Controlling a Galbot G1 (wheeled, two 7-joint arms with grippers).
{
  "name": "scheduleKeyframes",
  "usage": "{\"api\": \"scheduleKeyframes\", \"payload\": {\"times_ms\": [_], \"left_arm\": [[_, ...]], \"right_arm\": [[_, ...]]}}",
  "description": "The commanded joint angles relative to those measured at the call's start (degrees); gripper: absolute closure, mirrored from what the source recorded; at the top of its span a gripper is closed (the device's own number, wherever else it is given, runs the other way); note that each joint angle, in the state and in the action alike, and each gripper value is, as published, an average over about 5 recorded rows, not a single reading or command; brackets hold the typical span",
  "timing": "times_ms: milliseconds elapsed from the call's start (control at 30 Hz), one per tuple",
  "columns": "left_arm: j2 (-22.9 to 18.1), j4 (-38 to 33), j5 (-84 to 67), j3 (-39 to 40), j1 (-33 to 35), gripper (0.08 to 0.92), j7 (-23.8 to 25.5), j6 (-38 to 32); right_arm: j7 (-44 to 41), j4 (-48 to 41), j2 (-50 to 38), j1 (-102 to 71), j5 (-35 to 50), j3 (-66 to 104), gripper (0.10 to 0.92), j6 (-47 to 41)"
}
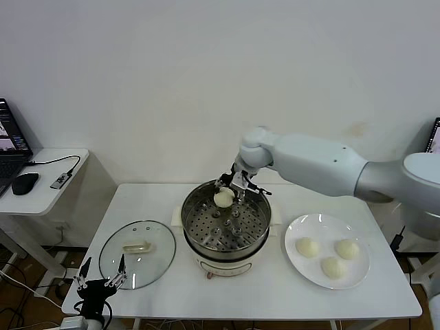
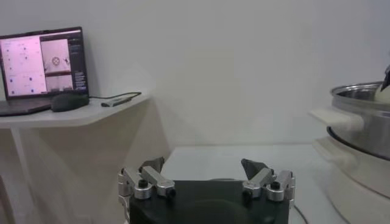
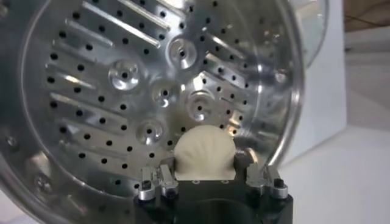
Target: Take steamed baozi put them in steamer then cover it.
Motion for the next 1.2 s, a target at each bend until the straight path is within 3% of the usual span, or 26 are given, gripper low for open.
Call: {"api": "scheduleKeyframes", "payload": {"times_ms": [33, 300, 467, 567, 733, 933, 1200], "left_arm": [[0.0, 0.0, -0.1, 0.0, -0.1, 0.177, 0.0, -0.1], [-0.3, -0.6, -0.7, 0.1, -0.1, 0.177, -0.5, 0.9], [-0.3, -1.1, -0.5, -0.2, 0.2, 0.177, -0.6, 1.1], [-0.2, -1.2, -0.4, -0.2, 0.3, 0.177, -0.4, 1.1], [0.3, -1.5, -0.2, 0.0, 0.5, 0.177, -0.3, 1.2], [1.4, -1.7, -0.1, 0.2, 0.3, 0.177, -0.1, 1.3], [2.7, -2.3, 0.3, 0.4, 0.3, 0.177, 0.1, 1.4]], "right_arm": [[0.6, -3.8, 2.6, -1.1, -5.1, -0.3, 0.414, 3.8], [2.0, -3.5, 2.4, -1.4, -5.0, 0.1, 0.232, 4.8], [0.9, -0.8, -0.6, 1.7, -2.1, 1.7, 0.204, 3.8], [-2.6, 5.2, -4.9, 5.9, 7.8, 0.5, 0.203, -3.0], [-8.6, 19.8, -16.1, 13.8, 26.8, -3.1, 0.203, -23.8], [-9.4, 30.0, -28.3, 20.3, 30.0, -7.2, 0.203, -37.9], [-10.2, 36.8, -44.3, 21.4, 27.9, -10.1, 0.203, -42.5]]}}
